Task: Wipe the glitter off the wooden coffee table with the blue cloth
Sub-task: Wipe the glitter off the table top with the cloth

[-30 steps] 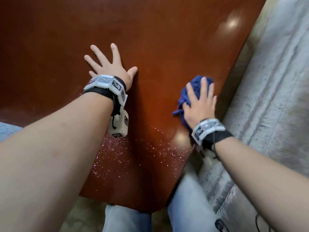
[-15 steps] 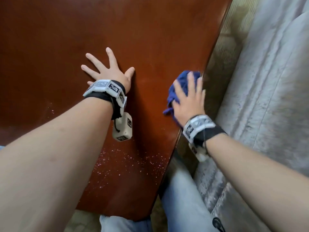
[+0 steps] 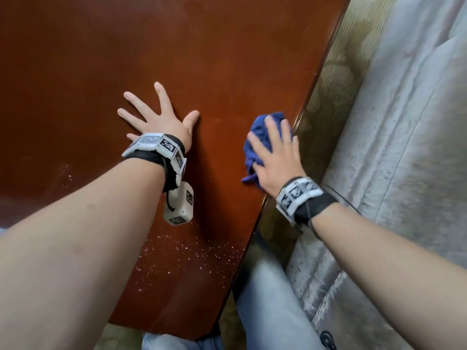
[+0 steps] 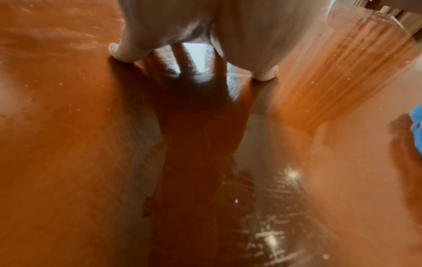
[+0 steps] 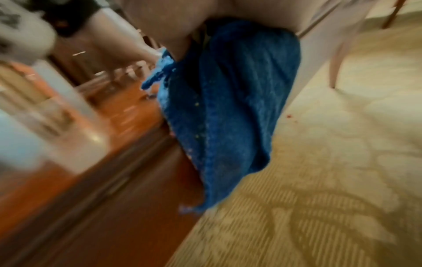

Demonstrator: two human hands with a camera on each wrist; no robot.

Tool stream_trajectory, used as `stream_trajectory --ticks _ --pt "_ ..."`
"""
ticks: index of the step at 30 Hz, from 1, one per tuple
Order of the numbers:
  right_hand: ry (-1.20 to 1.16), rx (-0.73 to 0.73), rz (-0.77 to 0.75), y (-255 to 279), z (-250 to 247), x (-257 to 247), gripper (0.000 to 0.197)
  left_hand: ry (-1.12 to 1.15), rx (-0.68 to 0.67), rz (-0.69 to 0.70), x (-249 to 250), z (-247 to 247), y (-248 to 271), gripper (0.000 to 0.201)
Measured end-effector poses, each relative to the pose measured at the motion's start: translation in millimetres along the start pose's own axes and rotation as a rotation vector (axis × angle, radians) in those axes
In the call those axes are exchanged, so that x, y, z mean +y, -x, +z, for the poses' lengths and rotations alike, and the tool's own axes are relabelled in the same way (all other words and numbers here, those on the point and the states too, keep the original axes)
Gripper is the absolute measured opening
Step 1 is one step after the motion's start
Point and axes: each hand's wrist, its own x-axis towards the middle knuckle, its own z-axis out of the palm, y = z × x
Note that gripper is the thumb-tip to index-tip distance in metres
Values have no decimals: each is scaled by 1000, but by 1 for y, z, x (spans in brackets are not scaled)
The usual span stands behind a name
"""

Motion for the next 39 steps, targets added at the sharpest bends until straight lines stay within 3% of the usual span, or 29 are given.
stream_trajectory --ticks 5,8,9,12,15,17,19,22,25,27,29,32,34,37,39 --pt "-66 223 336 -93 -45 29 63 0 13 10 0 2 -2 88" --pt "3 218 425 -125 -57 16 63 2 12 10 -1 3 -2 88" --pt "46 196 367 -123 -56 8 64 6 10 12 0 3 -1 88" --pt "71 68 3 -90 -32 -26 65 5 16 11 0 2 -2 88" --pt "40 -35 -153 -35 -6 -35 64 4 -6 14 0 -1 0 87" --pt "39 -25 -106 -10 -2 -17 64 -3 -15 11 -1 -3 1 87" --pt "36 -7 39 -11 -14 7 65 -8 -15 14 -1 -3 0 87" --pt "-12 89 225 -59 -42 24 62 -3 -8 20 -2 -1 0 87" --pt "15 129 286 -118 -64 10 60 -12 -14 20 -2 -2 -1 86" --pt "51 91 212 -134 -63 -14 60 -16 -30 24 -3 -5 -1 85" --pt "92 48 44 -122 -48 -43 62 -25 -36 39 -7 -5 -2 84" --pt "122 -28 -241 -53 -6 -72 66 -60 -40 79 -15 -7 -4 81" --pt "127 -87 -346 3 18 -65 70 -78 -55 111 -22 -8 -5 79" --pt "185 -179 -348 41 21 -24 79 -92 -46 174 -35 -6 -5 76" --pt "177 -117 -242 26 7 -3 76 -103 -23 219 -42 -2 -3 75"
